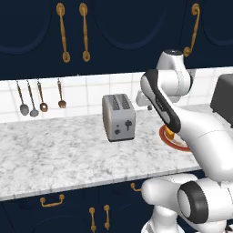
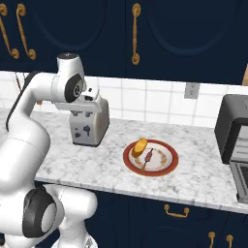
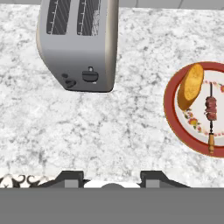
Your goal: Pick up the kebab skewer and baguette bread, and place them inside the toaster oven. Close the toaster oven door and start by setting the timer.
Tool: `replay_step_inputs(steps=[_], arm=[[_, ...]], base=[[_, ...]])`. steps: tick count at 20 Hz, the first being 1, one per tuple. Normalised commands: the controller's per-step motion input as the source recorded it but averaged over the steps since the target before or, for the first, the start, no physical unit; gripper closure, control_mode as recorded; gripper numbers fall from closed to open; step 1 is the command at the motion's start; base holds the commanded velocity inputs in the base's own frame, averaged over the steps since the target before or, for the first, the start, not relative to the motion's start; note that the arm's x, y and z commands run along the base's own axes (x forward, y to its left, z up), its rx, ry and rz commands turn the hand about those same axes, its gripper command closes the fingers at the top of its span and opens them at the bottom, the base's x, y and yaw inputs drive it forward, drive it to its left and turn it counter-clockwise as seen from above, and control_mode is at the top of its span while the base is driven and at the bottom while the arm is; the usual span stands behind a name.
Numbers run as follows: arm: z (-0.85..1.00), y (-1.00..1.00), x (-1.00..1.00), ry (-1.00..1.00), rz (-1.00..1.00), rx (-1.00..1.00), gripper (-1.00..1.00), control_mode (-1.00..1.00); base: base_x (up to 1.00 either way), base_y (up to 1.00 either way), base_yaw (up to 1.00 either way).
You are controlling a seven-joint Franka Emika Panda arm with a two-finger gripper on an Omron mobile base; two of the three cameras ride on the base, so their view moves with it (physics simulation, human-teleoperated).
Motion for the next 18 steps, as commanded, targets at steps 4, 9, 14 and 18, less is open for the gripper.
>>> replay_step_inputs(steps=[4, 9, 14, 18], arm=[[0.00, 0.00, 0.00, 0.00, 0.00, 0.00, -1.00, 1.00], [0.00, 0.00, 0.00, 0.00, 0.00, 0.00, -1.00, 1.00], [0.00, 0.00, 0.00, 0.00, 0.00, 0.00, -1.00, 1.00], [0.00, 0.00, 0.00, 0.00, 0.00, 0.00, -1.00, 1.00]], base=[[0.00, 0.00, 0.00], [-0.42, -0.37, -0.03], [-0.09, -0.83, -0.05], [0.00, -1.00, 0.00]])
